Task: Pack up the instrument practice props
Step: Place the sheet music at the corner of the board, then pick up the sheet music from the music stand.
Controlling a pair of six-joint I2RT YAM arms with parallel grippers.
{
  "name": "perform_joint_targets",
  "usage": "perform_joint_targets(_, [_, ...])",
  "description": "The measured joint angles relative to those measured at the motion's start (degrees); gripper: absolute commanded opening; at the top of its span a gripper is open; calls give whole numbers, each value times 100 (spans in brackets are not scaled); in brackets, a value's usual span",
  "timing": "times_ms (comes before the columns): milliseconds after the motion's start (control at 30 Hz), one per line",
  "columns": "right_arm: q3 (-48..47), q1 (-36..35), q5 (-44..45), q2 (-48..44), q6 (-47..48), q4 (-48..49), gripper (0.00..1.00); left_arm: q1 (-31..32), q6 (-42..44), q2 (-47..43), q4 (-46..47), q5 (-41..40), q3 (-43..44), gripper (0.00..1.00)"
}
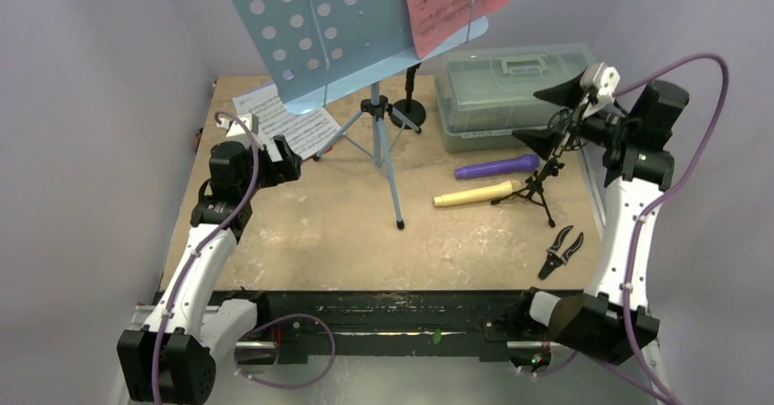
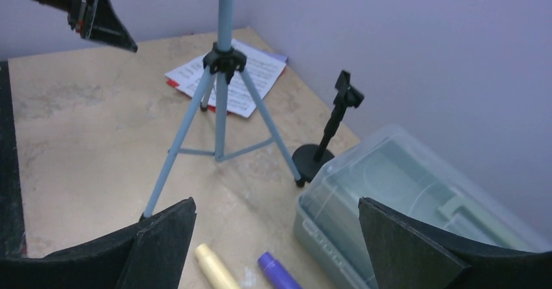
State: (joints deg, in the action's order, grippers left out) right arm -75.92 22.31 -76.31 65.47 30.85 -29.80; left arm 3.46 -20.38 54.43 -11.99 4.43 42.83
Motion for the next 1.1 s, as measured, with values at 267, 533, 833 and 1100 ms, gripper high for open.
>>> perform_joint_targets(267, [-793,-247,-188,863,-3440,3657,99,0,0,-186,-7,4,-52,100])
perform_joint_targets(533, [-2240,-673,-81,2044,-5936,6459,99,0,0,-380,-2,48,-52,100])
perform_joint_targets(833, [-3615,-1091,490,3121,-6408,6693,99,-2,2,-114,-37,96,-52,99])
perform_joint_targets(1100, [-4690,-1434,1051,4347,-6579,6476,99,-48,4,22,-103,109,-52,99])
